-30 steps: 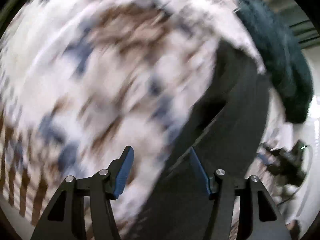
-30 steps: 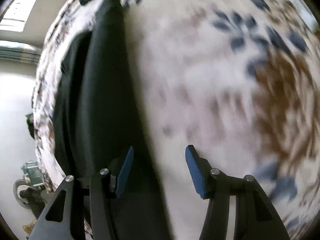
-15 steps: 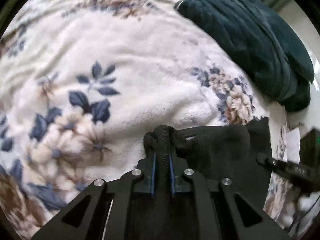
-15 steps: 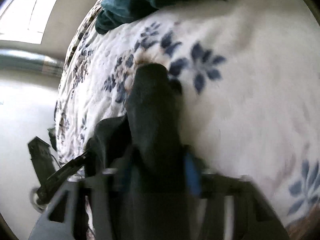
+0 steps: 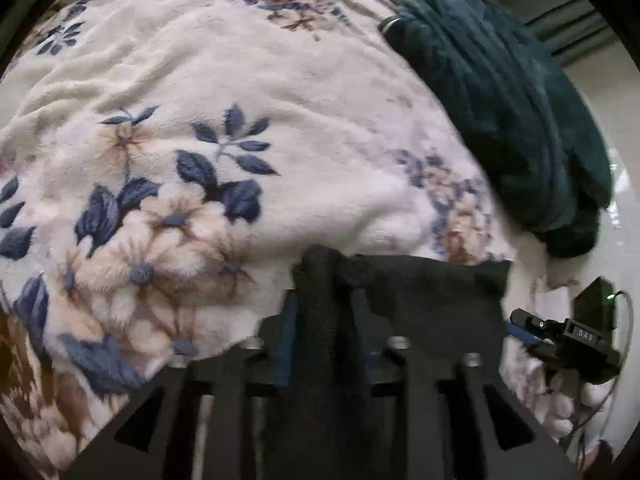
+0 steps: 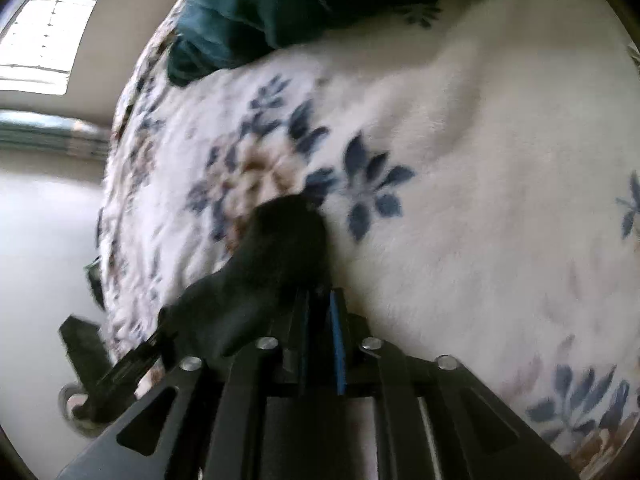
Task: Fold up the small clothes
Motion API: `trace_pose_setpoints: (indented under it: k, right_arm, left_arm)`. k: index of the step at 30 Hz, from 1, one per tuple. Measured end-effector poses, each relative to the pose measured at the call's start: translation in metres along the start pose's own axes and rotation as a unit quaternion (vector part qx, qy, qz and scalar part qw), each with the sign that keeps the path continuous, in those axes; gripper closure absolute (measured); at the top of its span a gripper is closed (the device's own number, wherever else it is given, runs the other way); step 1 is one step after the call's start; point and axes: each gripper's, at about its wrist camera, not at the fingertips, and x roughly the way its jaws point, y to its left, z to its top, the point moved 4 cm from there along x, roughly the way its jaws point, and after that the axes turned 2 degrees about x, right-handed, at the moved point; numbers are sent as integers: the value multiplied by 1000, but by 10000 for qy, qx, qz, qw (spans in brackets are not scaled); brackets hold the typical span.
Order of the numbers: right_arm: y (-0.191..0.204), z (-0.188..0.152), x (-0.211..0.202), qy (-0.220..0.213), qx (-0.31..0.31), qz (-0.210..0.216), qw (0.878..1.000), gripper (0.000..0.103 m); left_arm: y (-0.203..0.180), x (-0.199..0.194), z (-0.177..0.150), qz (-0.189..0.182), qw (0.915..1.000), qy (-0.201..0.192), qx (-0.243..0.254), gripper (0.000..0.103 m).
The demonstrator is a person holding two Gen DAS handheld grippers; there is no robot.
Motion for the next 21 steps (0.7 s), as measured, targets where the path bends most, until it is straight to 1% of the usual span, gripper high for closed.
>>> trace_pose_setpoints:
  k: [1,2,3,4,5,6,7,8,9,11,13,14,16,18,21]
  right_arm:
    - [1,-6,-4,64,31,102,9999,47]
    - [2,-15,-7,126,69,306,9994,40]
    - [3,-26,-9,203,47,428,9989,40]
    - [4,-37,-6,372,-55,450,9983,40]
    - [6,-48,0,539,-218,354,9977,40]
    - [6,-59,9,673,-454,174,9966,40]
    - [3,-67,17,704,-714,-209,9947,40]
    - [-1,-72,22,652,-865,-516,9928,38]
    - [-7,-76,25,541,-895,-623,9926,36]
    - [-13,-81,19,395,-525,-493,9966,36]
    - [-13,-89,2,235,-281,-488,9981,34]
    - [-10,-95,-5,190,-250,-445,9985,34]
    - [-7,-117,-23,158,-156,-309,9993,34]
    - [-5,-150,-42,242,37,-170,9996,34]
    - [-3,-201,-70,382,277,-56,9989,34]
  left_arm:
    - [-2,-8,-4,-125,9999,-49,-29,60]
    - [-7,-10,-6,-218,9997,-51,16,54]
    - [-12,-12,-12,-187,9996,3,212,52]
    - [-14,-10,-18,94,9985,97,533,52]
    - [-11,-6,-24,516,9950,212,826,52]
    - [-2,2,-31,1124,9867,386,1107,49]
    - [10,7,-39,1086,9865,476,1131,49]
    - [20,5,-40,833,9910,479,935,49]
    - [30,0,-39,549,9957,444,601,49]
    - [37,-18,-37,210,9989,344,236,51]
    - [33,-43,-48,53,9995,247,215,51]
    - [29,-55,-58,-54,9993,276,238,51]
    - [21,-72,-83,-223,9982,436,348,50]
    - [15,-90,-115,-312,9964,617,481,50]
    - [14,-119,-169,-296,9937,932,539,50]
